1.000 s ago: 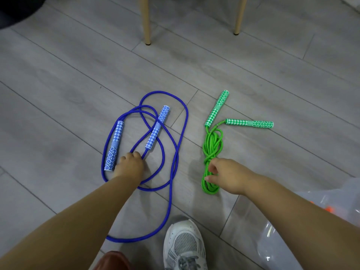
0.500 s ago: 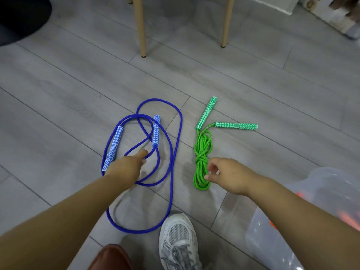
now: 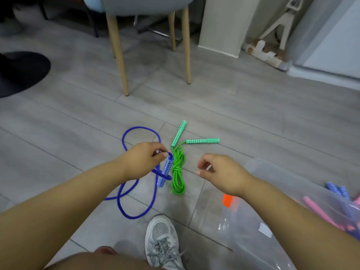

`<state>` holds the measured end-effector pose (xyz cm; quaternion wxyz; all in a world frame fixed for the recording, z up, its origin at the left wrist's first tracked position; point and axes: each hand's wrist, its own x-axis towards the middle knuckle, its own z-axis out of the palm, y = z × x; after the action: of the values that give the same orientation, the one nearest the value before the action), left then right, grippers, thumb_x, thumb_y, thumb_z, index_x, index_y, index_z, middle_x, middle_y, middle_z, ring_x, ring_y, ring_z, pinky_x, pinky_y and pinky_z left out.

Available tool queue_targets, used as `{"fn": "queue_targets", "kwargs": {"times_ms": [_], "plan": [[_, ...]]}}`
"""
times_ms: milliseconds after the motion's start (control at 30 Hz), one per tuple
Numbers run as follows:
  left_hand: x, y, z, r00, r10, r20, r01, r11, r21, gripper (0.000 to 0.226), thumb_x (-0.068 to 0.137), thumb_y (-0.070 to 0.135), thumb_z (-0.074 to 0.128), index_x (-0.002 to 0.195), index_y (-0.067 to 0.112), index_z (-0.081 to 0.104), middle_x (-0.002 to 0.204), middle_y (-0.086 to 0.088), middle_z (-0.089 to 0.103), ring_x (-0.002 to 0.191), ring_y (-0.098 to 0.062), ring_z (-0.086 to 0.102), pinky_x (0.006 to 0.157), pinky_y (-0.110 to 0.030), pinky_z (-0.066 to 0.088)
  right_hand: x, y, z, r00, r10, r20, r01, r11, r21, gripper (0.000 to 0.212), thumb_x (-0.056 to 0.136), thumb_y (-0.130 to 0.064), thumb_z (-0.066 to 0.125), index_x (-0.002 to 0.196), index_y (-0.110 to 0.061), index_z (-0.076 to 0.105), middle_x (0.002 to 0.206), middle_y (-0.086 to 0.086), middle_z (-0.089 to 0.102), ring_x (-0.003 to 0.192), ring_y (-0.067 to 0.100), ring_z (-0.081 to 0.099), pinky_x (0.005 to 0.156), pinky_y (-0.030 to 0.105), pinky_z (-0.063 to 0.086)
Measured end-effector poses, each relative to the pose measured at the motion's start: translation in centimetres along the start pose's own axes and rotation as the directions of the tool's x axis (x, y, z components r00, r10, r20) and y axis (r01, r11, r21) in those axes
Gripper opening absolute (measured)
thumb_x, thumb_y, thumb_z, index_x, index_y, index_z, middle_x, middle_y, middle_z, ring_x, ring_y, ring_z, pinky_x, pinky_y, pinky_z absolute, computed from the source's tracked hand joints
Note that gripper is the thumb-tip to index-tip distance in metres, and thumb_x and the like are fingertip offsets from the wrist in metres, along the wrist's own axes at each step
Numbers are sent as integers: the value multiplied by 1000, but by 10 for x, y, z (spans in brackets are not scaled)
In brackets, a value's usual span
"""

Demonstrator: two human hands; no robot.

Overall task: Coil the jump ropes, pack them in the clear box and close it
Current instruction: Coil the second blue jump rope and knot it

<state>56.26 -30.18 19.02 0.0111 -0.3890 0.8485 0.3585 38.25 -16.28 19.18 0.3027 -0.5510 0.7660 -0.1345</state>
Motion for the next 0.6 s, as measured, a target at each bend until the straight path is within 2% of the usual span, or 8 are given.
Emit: {"fn": "queue_targets", "kwargs": {"times_ms": [33,100,167,233,300,400,533,600], "plan": [[-2,15,-2,1000,17,-2,-17,999,-31,18,94,30,53,107,23,62,70,11,53,62,-3,49,56,-9,35,-13,-1,-9,1000,2,-16,-2,1000,13,17,88,-34,61,98,-21,60,92,-8,59,72,5,50,71,22,39],[-8,45,-5,999,23,45,-17,992,-127,23,88,27,62,111,25,57,76,5,57,65,-13,52,63,-20,42,-40,-1,-26,999,8,-39,-7,1000,24,16,88,-34,60,99,-21,60,95,-8,60,78,8,53,71,21,40],[-16,72,-8,992,45,115,-22,981,-195,52,77,22,69,124,24,48,78,3,56,63,-15,50,63,-27,43,-69,1,-44,998,19,-61,-19,1000,-2,17,89,-35,59,100,-22,59,100,-8,62,86,10,56,76,23,44],[-23,97,-7,983,99,153,-68,979,-194,73,70,15,66,136,21,36,79,3,54,62,-13,49,62,-27,43,-97,6,-62,995,34,-93,-38,998,-43,17,89,-37,58,100,-24,59,102,-9,62,89,11,58,81,26,47],[-30,120,-4,981,149,128,-122,973,-197,71,78,3,64,139,19,32,80,6,54,61,-13,50,58,-24,42,-124,11,-79,990,60,-126,-69,995,-66,17,89,-39,57,100,-26,58,102,-11,61,89,9,58,78,24,46],[-42,155,6,981,183,58,-164,957,-239,57,87,4,61,137,16,37,76,2,59,61,-19,57,53,-23,48,-162,17,-95,977,98,-188,-106,994,-34,16,88,-41,58,97,-27,58,100,-13,61,88,8,58,79,24,48],[-61,196,26,988,157,-5,-136,844,-518,47,88,-1,59,130,11,41,77,-13,61,55,-13,62,52,-27,56,-195,18,-87,963,152,-224,-134,986,95,18,86,-43,60,94,-26,60,86,-14,59,79,8,57,76,26,49],[-68,211,38,992,126,-22,-109,749,-654,45,88,-3,58,129,7,40,80,-18,61,62,-19,64,57,-36,58,-202,17,-77,971,134,-197,-123,990,64,28,85,-46,60,104,-25,57,90,-16,57,87,9,57,81,27,49]]}}
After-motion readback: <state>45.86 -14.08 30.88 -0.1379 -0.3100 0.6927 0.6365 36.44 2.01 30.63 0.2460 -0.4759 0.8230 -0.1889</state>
